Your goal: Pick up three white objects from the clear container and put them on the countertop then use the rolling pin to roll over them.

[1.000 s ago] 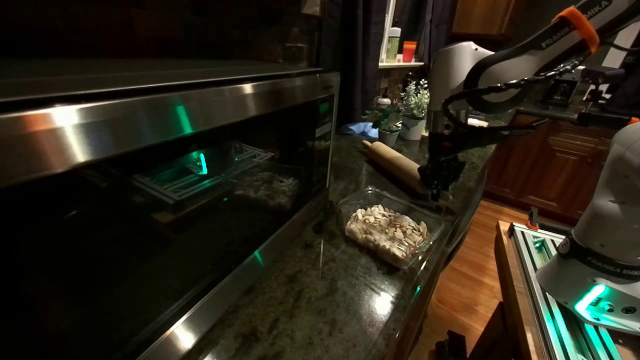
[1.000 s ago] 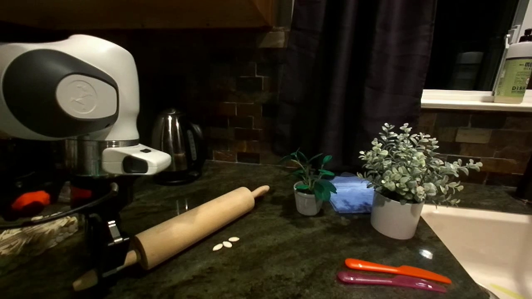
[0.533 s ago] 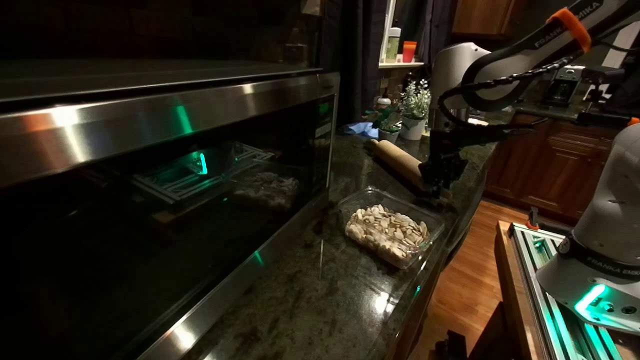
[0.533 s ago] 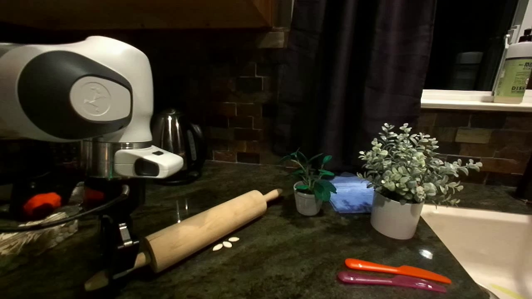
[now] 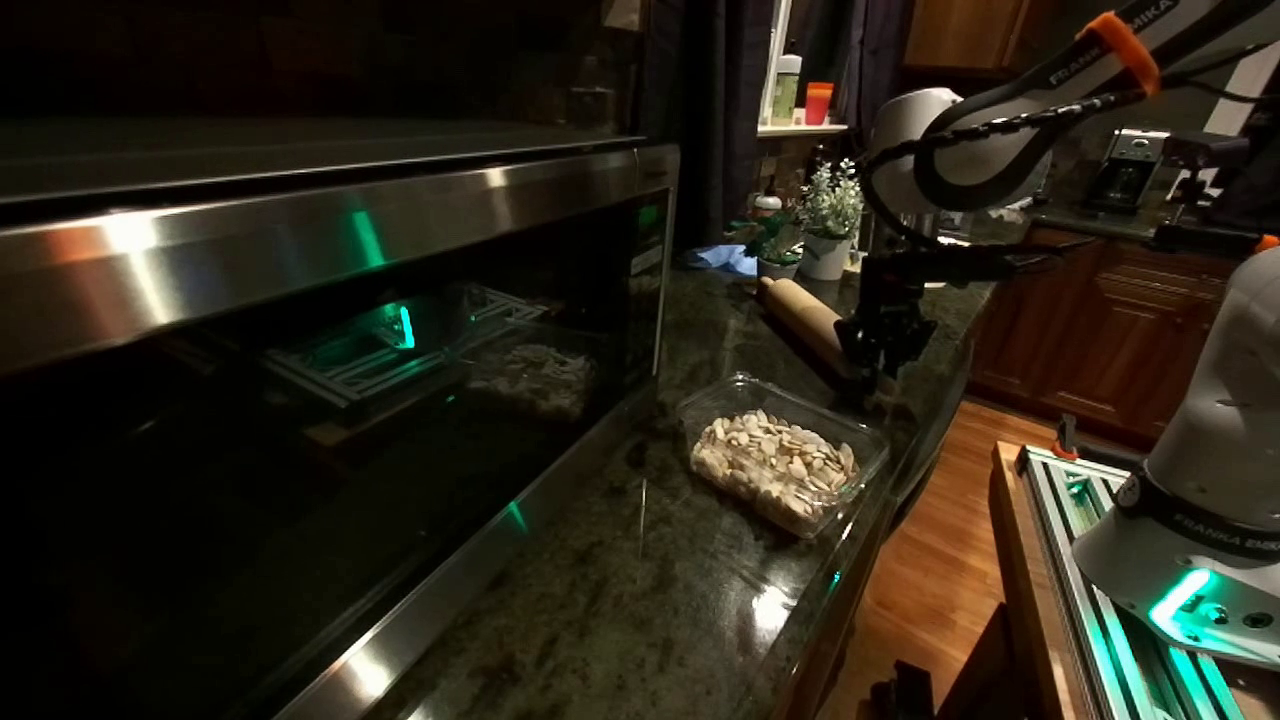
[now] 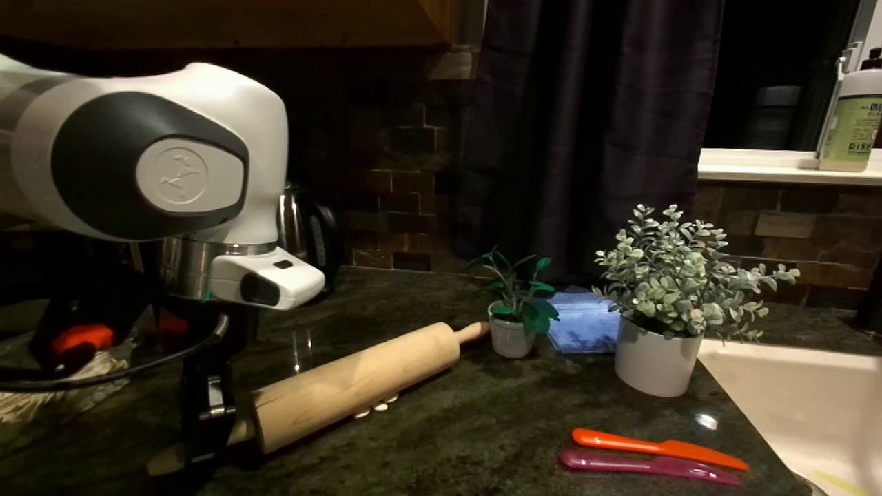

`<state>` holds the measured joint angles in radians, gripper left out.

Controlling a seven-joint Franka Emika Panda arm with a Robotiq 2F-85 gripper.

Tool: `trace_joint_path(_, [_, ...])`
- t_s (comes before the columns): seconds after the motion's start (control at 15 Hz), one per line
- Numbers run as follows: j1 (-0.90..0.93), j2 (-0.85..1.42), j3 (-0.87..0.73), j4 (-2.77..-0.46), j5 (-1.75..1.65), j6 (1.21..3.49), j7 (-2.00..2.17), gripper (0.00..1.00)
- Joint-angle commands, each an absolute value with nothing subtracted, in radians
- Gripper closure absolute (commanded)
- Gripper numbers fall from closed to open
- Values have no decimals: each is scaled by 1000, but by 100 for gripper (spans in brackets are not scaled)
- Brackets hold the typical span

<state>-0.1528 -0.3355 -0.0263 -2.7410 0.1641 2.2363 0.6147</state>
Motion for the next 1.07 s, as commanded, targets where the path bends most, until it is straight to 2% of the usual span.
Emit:
trace_joint_path(0.0, [-156,-309,-44,-2756,234,2274,620,93])
trace_joint_path(1.0, [-149,-299,-42,-2756,380,2293,666,93])
